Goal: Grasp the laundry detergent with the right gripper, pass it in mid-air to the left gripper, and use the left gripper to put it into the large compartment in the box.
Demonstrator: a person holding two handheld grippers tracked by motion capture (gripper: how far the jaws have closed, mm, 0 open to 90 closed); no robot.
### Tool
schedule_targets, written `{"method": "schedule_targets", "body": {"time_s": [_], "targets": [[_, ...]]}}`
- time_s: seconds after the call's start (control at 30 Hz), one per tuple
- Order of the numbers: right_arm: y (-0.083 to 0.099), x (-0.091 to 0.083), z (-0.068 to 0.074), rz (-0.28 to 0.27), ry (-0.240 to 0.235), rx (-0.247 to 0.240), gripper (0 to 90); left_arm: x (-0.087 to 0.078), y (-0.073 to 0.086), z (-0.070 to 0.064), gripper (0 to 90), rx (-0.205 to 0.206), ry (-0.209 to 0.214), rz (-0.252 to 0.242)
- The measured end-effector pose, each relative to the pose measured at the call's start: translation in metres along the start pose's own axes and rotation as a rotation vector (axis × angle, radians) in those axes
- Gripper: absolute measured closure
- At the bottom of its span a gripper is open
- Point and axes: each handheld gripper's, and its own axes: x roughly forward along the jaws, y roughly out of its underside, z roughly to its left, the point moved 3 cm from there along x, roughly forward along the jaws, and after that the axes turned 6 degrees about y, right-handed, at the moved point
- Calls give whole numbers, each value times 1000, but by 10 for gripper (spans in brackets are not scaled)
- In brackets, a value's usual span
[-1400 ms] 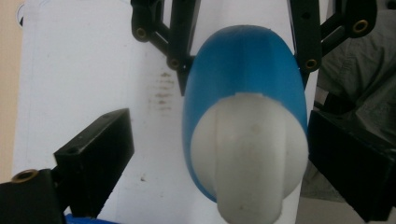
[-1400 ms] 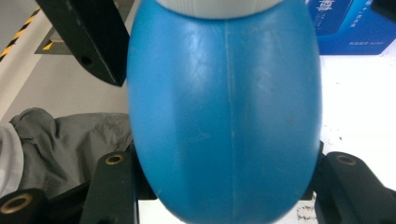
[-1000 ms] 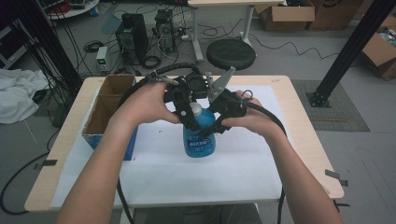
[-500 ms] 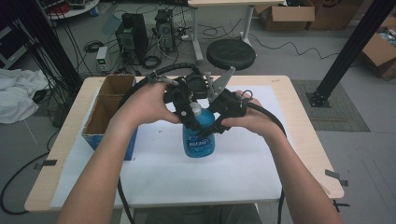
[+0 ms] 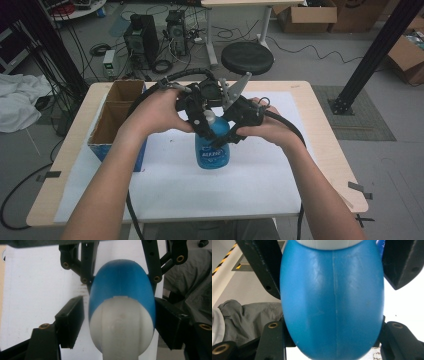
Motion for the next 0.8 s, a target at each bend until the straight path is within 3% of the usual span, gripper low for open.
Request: {"method": "schedule_targets", "body": {"time_s": [0.8], "targets": [[1, -1, -1, -3, -8, 10, 440, 2, 1, 0, 384, -8, 0, 10]]}}
